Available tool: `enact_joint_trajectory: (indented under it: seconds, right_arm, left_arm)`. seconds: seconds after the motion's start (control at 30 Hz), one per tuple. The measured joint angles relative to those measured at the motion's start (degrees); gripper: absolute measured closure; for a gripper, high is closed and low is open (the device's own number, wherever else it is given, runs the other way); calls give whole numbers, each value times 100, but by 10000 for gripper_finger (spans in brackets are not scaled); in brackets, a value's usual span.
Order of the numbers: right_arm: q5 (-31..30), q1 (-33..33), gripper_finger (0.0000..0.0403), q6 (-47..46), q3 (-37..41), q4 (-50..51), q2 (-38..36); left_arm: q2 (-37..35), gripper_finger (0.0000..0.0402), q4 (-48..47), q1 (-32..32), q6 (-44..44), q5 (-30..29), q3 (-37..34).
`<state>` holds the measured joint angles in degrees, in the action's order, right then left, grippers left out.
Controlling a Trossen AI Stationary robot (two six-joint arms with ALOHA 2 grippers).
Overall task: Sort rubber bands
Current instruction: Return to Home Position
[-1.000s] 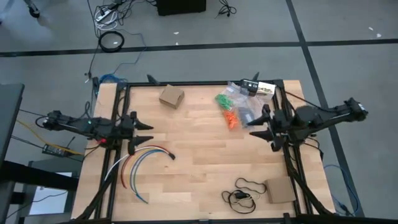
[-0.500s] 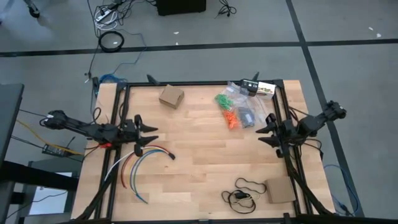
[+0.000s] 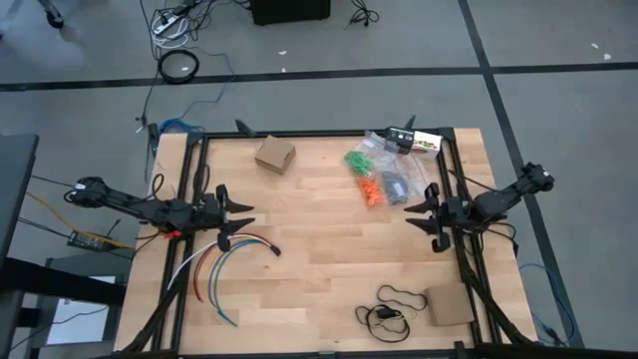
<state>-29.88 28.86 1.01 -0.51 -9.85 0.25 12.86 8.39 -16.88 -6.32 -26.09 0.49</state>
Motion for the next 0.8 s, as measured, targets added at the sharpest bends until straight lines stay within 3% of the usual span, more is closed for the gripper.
enact_joint_trajectory:
  seconds: [0.13, 0.8]
  right_arm:
    - [-226, 2, 277, -73, 0, 95, 0]
    - [-204, 2, 275, -79, 7, 55, 0]
  left_arm:
    - [0, 239, -6, 0, 6, 0, -2]
    - [0, 239, -10, 0, 10, -2, -4]
